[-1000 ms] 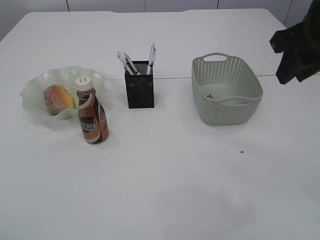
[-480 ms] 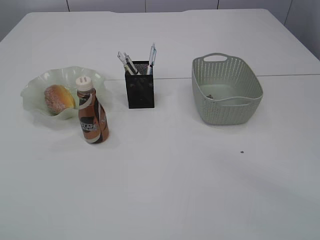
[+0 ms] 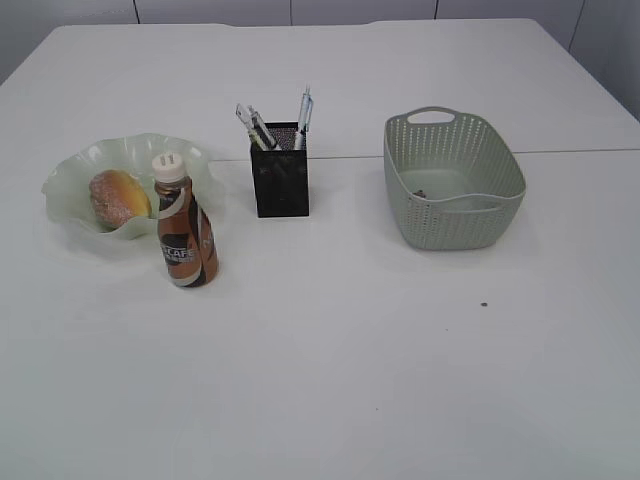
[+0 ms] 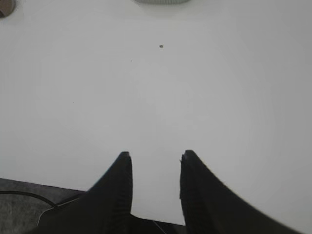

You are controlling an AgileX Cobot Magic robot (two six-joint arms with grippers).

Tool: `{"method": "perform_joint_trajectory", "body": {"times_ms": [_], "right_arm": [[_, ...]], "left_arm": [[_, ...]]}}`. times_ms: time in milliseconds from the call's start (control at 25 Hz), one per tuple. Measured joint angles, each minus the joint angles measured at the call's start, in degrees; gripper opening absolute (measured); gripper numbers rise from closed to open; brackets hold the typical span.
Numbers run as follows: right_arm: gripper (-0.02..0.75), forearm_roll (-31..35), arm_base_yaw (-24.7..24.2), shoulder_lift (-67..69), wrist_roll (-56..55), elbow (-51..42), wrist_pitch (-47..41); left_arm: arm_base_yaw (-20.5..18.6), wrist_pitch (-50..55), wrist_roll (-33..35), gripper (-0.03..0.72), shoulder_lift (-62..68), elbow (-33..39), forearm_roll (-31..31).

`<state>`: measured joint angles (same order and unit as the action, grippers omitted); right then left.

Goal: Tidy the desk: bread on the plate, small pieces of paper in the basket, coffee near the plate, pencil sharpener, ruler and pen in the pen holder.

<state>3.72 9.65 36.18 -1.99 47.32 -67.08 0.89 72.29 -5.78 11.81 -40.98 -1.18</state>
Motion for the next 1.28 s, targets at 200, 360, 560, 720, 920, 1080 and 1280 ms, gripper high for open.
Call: {"method": "perform_joint_trajectory", "body": {"times_ms": [200, 360, 560, 720, 920, 1080, 1280], "right_arm": [[0.246, 0.0, 0.0, -12.27, -0.04, -4.92, -1.67], [0.246, 0.0, 0.0, -21.58, -0.04, -8.83, -3.44], [0.246, -1.06, 0.0, -30.49, -0.04, -12.68, -5.12], [0.257, -2.97, 0.0, -33.65, -0.04, -15.72, -5.85], [0.358, -3.13, 0.0, -34.01, -0.04, -16.1, -5.31], [0.381, -3.72, 0.0, -34.01, 0.7, -17.67, -0.7], [0.386, -4.02, 0.0, -34.01, 1.36, -19.03, 0.42]], "left_arm": [[0.0, 0.34, 0.5, 0.37, -7.43, 0.0, 1.18], [0.0, 0.62, 0.5, 0.37, -10.9, 0.0, 1.18], [0.0, 0.79, 0.61, 0.37, -11.04, 0.0, 1.18], [0.0, 0.79, 0.71, 0.37, -11.04, 2.11, 1.18], [0.0, 0.05, 0.71, 0.37, -11.04, 6.36, 1.18], [0.0, -3.97, 0.71, 0.37, -11.04, 8.76, 1.18], [0.0, -7.51, 0.71, 0.37, -11.04, 10.09, 1.18]]}}
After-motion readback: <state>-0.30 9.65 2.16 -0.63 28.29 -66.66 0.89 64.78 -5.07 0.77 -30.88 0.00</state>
